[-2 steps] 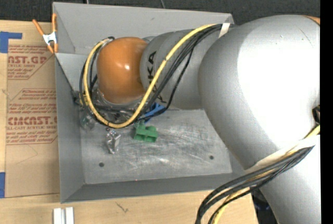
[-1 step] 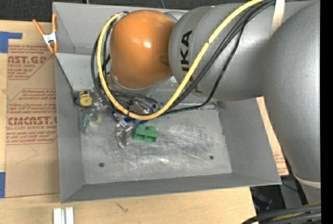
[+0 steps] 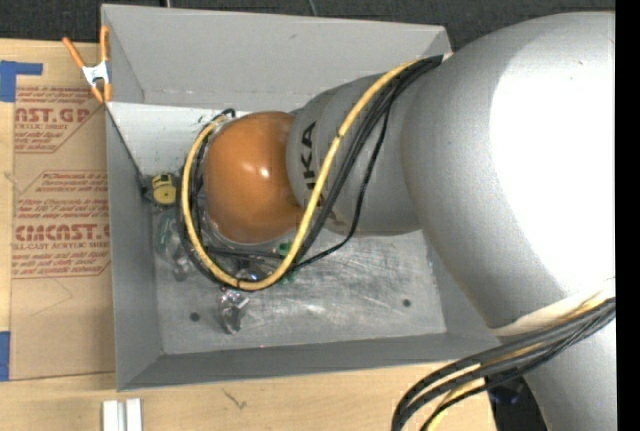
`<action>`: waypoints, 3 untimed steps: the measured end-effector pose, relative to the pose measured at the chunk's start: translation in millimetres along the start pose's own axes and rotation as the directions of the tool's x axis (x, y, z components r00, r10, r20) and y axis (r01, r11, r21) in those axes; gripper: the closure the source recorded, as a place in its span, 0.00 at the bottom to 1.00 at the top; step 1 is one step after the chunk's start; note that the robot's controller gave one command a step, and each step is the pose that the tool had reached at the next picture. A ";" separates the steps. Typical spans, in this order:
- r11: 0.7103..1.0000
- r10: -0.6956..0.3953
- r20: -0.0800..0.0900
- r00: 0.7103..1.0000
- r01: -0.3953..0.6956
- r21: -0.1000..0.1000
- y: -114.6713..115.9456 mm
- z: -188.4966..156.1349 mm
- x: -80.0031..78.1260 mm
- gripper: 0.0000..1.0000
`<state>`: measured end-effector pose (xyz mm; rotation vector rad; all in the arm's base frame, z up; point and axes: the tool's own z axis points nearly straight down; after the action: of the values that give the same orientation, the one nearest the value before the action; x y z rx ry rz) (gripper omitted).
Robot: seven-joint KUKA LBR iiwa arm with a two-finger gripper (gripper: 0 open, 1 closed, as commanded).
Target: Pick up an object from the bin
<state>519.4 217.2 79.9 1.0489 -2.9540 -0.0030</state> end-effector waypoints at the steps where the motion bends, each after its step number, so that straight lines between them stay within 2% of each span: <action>1: 1.000 -0.017 0.006 1.000 0.017 0.007 -72.4 -20.6 43.0 0.00; 2: 0.998 0.065 0.013 0.998 -0.065 0.006 -122.4 -49.6 16.9 0.00; 3: 0.997 -0.073 0.024 0.997 0.073 0.005 -165.4 4.5 47.8 0.00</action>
Offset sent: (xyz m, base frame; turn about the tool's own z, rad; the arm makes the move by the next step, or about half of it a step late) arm 0.0113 -0.0792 0.0204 -0.0236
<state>586.6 58.7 75.0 1.1647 -2.9358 -0.0100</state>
